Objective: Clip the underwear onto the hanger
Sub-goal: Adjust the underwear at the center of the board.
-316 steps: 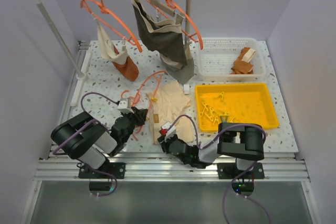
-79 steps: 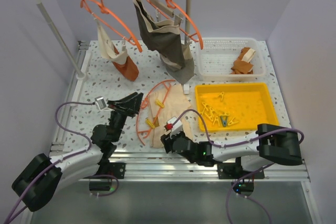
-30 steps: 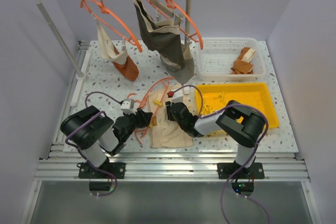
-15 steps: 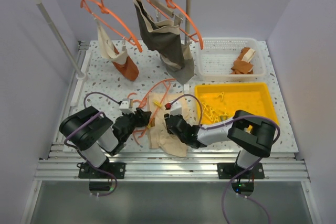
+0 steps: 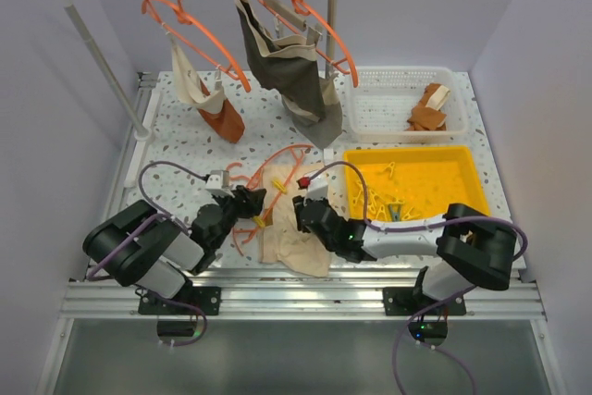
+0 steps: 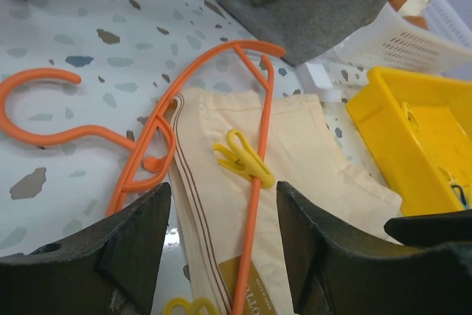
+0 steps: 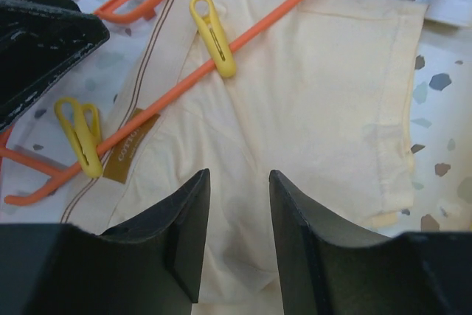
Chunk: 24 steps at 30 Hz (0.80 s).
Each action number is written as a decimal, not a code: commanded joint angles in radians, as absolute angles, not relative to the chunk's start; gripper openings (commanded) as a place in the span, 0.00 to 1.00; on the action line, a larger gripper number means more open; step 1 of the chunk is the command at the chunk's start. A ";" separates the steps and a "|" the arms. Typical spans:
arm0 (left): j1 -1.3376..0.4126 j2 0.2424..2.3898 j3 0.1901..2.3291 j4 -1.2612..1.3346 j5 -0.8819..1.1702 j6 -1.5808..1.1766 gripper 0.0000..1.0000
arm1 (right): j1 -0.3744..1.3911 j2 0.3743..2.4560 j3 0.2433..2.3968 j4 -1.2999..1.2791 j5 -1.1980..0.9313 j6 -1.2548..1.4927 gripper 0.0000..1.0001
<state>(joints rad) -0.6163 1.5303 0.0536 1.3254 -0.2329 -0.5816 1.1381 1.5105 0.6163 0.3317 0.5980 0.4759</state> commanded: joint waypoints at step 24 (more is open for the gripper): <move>-0.546 1.474 0.138 1.388 -0.305 -0.305 0.61 | 0.801 1.931 1.068 0.437 0.440 0.413 0.41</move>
